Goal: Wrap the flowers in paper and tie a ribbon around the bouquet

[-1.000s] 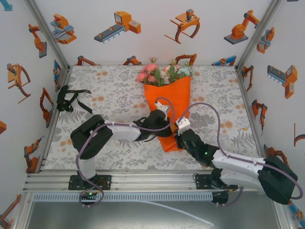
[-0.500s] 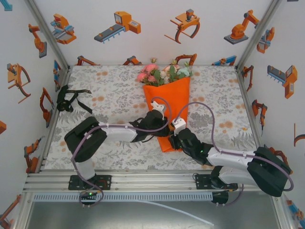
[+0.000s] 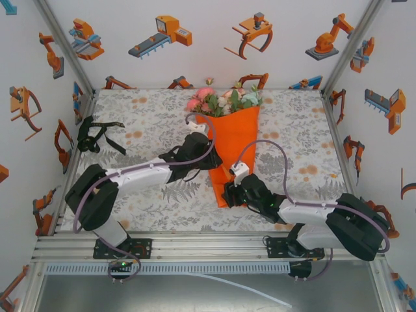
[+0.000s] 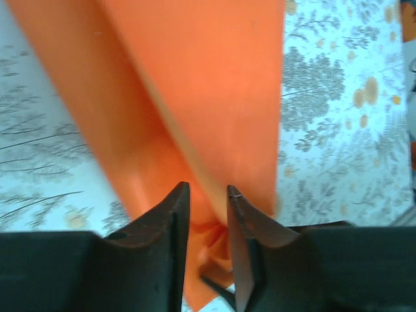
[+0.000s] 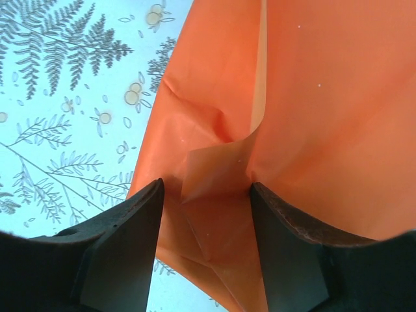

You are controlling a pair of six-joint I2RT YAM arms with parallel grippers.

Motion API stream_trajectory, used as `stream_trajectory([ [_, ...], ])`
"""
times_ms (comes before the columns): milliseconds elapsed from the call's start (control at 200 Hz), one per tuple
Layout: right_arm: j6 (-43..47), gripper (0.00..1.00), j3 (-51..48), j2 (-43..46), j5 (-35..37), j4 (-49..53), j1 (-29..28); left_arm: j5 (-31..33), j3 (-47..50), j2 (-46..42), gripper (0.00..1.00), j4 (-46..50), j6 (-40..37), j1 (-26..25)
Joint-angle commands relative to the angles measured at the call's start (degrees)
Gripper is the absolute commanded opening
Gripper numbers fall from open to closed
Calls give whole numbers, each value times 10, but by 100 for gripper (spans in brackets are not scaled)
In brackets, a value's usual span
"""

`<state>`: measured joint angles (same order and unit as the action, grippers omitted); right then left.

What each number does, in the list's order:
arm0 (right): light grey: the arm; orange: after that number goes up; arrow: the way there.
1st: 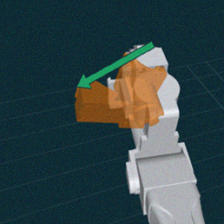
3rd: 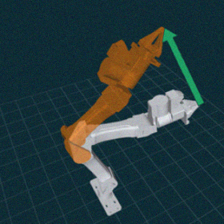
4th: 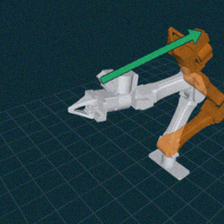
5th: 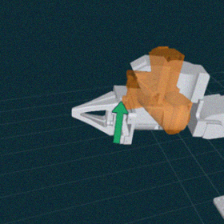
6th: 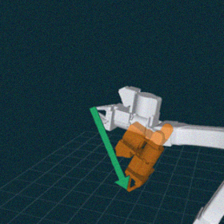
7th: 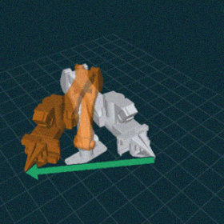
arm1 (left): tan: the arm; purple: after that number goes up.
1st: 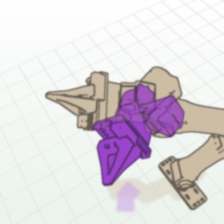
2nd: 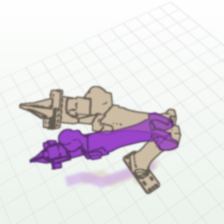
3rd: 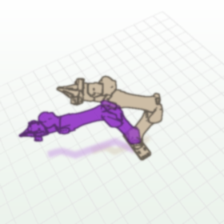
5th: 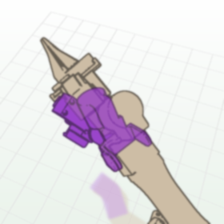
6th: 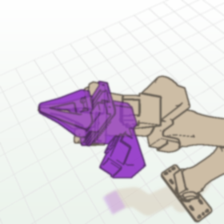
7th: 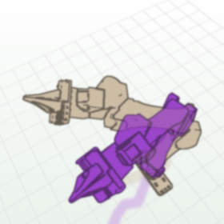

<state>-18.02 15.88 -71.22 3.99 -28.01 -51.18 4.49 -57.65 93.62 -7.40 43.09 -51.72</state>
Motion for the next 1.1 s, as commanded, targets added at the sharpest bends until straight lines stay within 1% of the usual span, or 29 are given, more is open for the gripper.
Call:
stream_trajectory([
  [0,-1,55,12,-12,-40,-8,0,-85,-29,29,27,-39,21,-4],
  [85,-1,55,13,-13,-41,-10,2,-99,-37,51,27,-57,33,-5],
  [200,6,55,12,-12,-40,-2,1,-90,-43,82,26,-51,23,-4],
  [240,5,55,11,-9,-40,2,3,-78,-48,90,25,-29,15,-4],
  [290,5,55,11,-1,-40,8,3,-42,-58,97,22,20,-1,-3],
  [360,4,55,13,12,-40,20,5,2,-63,101,21,71,-26,-3],
  [436,-3,59,20,27,-42,39,6,35,-55,98,19,95,-40,-1],
  [546,-35,68,48,58,-57,98,20,51,-37,88,18,98,-49,4],
  [676,-80,68,80,90,-112,133,65,50,-30,88,18,93,-46,6],
  [741,-112,65,90,99,-142,131,92,52,-28,89,17,90,-43,6],
  [836,-153,58,95,105,-172,112,127,53,-23,90,17,81,-39,7],
  [916,-174,55,92,99,-161,103,149,49,-20,93,17,76,-37,7],
  [976,-176,47,93,87,-139,119,162,44,-15,92,17,65,-34,7],
  [1026,-159,43,103,73,-122,143,163,40,-9,89,17,51,-30,8],
  [1091,-140,39,114,48,-120,157,163,22,-5,89,16,30,-28,8],
])
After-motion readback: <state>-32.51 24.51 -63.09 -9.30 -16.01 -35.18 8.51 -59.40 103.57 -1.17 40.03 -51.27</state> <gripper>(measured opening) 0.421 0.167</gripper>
